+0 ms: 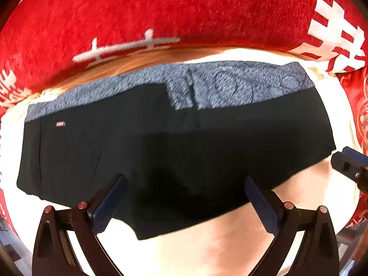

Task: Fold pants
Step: 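Open the right tool and withdraw it from the folded trousers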

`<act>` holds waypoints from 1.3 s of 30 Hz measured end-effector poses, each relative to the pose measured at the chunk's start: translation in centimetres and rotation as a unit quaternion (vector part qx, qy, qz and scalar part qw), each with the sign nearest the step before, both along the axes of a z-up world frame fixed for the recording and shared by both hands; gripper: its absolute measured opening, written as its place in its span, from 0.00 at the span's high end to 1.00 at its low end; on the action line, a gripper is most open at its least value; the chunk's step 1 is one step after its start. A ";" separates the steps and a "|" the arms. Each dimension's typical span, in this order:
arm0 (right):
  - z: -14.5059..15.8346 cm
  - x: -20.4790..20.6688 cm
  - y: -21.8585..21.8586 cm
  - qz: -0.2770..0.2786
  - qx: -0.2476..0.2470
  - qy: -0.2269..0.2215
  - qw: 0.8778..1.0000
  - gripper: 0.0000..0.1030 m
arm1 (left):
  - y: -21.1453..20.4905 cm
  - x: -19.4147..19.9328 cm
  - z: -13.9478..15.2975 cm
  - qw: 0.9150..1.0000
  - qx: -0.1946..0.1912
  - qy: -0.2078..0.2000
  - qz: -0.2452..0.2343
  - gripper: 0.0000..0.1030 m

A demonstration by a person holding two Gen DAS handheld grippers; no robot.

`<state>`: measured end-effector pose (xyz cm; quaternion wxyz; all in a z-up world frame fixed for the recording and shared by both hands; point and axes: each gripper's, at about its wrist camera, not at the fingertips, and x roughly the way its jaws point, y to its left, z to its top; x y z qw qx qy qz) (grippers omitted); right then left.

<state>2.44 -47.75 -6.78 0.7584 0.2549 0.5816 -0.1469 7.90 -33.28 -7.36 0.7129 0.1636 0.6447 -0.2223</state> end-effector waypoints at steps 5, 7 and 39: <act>-0.2 -0.2 3.2 0.012 0.016 0.009 1.000 0.23 | 5.1 -1.1 0.4 1.000 0.003 0.016 0.020 0.01; -0.4 -0.3 4.3 0.019 0.022 0.016 0.999 0.23 | 7.4 -1.3 0.4 0.999 0.002 0.026 0.030 0.01; -0.3 6.7 20.4 0.152 0.025 0.057 0.986 0.23 | 30.0 0.3 3.3 0.988 0.021 0.028 0.148 0.01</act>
